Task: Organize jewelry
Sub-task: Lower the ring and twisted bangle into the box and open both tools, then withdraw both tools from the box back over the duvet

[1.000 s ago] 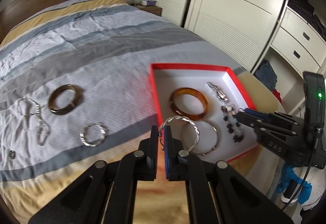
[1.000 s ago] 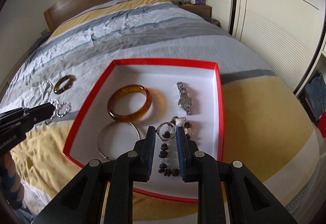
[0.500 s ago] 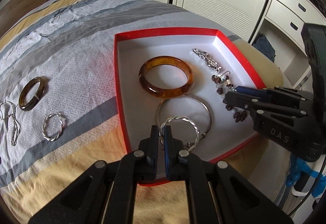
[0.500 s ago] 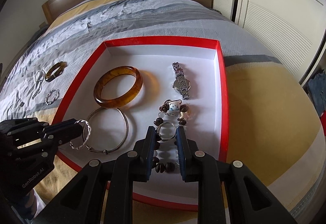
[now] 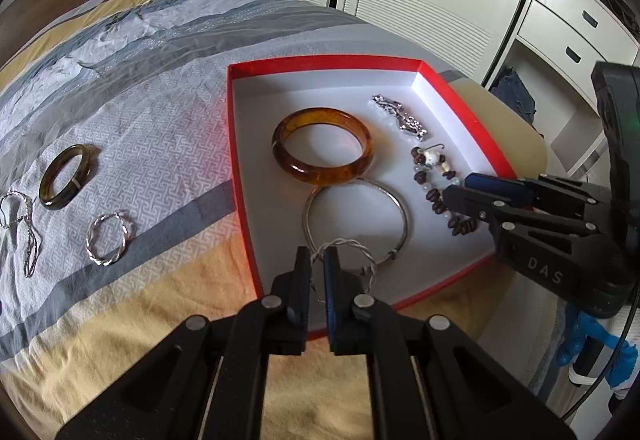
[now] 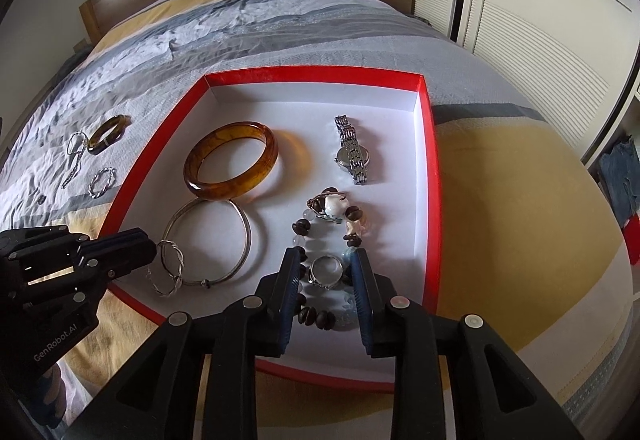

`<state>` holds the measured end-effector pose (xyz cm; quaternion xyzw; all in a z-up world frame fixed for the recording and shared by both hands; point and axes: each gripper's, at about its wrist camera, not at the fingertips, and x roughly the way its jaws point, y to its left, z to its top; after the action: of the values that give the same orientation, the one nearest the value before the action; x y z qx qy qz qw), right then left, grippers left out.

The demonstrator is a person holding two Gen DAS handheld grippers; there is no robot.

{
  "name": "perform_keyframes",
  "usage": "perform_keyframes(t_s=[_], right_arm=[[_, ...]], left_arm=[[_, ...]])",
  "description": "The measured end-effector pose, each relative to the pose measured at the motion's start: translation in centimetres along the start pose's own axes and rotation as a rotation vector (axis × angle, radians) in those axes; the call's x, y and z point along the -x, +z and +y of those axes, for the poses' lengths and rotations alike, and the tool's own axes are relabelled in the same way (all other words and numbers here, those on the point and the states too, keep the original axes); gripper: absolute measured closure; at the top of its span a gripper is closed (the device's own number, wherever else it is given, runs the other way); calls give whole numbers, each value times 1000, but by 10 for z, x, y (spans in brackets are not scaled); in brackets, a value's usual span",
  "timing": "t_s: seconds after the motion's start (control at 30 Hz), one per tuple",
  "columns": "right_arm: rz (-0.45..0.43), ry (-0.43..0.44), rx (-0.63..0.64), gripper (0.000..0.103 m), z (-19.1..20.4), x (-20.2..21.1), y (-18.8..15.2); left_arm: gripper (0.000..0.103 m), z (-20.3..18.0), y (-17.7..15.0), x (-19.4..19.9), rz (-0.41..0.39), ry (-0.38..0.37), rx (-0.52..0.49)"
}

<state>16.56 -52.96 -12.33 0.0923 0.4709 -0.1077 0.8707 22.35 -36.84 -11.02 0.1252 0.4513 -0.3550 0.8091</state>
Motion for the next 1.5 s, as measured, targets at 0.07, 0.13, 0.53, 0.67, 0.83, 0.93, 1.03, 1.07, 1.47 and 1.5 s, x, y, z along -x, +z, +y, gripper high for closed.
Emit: perform_keyframes(t_s=[0.07,0.13,0.53,0.67,0.83,0.93,1.03,1.07,1.47,1.5], right_arm=[[-3,-2,-5,76,0,4,-1],[-11,-3,-9,76,0,12,-2],[-94,21,-30,72,10,81,-10],[-113,38,-39,72,19,107,-18],[-140,55,-51,72,29,138,-32],[-156,65,-50,71,37,155,-39],[-169,72,-37,71,47,171,-45],[-174,75,-33,70,51,176,-47],[-233,104,7,66,92,228,-70],[-237,106,10,66,96,232,-74]], left_arm=[[96,0,-1,8,-11,-2,0],[96,0,0,17,-23,-1,1],[84,-5,-12,104,-113,44,33],[84,-11,-24,136,-137,68,31],[83,-14,-42,171,-161,100,44],[81,-13,-54,192,-176,118,55],[77,-13,-67,211,-192,138,62],[77,-13,-72,218,-198,145,66],[72,-10,-113,280,-268,199,89],[72,-11,-116,283,-273,200,88]])
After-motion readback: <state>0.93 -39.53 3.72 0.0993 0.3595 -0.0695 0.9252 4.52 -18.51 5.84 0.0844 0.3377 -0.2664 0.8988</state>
